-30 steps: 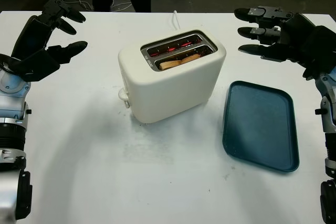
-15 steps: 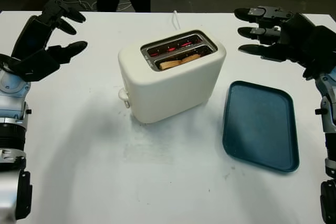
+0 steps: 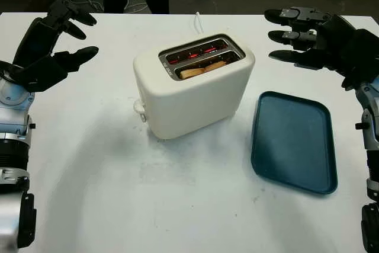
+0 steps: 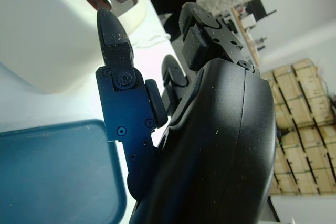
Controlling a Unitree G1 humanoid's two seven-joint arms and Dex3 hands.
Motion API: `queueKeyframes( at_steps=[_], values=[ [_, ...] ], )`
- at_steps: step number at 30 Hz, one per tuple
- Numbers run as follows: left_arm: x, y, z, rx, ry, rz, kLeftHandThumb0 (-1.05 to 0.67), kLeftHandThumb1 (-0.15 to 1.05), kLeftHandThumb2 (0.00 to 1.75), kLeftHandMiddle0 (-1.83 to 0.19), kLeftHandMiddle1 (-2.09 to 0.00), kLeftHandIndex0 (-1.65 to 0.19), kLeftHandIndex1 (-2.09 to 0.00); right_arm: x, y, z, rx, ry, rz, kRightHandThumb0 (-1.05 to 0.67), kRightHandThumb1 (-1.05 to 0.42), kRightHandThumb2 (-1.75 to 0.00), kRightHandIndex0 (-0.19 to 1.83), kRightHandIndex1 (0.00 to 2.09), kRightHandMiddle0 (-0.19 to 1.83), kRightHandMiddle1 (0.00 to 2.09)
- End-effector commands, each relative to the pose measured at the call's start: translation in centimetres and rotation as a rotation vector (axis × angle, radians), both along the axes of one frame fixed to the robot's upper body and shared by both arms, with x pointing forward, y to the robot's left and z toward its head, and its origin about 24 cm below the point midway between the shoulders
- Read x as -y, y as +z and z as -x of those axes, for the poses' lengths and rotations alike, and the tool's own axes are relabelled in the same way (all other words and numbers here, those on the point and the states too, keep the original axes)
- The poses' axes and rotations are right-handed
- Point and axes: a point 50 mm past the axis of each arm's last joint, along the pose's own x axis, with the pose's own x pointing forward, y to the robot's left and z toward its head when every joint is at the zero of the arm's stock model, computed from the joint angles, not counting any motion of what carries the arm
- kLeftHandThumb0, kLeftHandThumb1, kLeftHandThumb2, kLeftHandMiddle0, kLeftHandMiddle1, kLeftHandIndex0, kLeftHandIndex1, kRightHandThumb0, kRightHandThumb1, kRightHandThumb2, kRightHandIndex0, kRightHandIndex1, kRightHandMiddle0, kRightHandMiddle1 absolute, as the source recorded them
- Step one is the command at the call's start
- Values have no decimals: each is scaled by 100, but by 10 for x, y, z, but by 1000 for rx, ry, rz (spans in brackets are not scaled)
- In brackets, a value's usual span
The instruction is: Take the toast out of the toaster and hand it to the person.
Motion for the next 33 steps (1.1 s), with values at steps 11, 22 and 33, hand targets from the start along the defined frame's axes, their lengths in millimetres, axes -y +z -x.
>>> queueKeyframes(
  at_steps=[11, 22, 33],
  values=[
    [-1, 3, 1, 20, 7, -1, -105, 92, 44, 0, -164, 0, -146, -1, 3, 0, 19, 9, 1, -52, -90, 0, 48, 1, 45, 0],
    [0, 3, 1, 19, -2, 7, -105, 92, 41, 0, -163, 0, -145, 0, 2, -1, 24, 13, 8, -51, -90, 0, 49, 1, 46, 0],
    [0, 3, 0, 18, -3, 6, -105, 92, 42, 0, -163, 0, -146, 0, 2, 0, 18, 3, 5, -51, -90, 0, 49, 1, 46, 0]
  ],
)
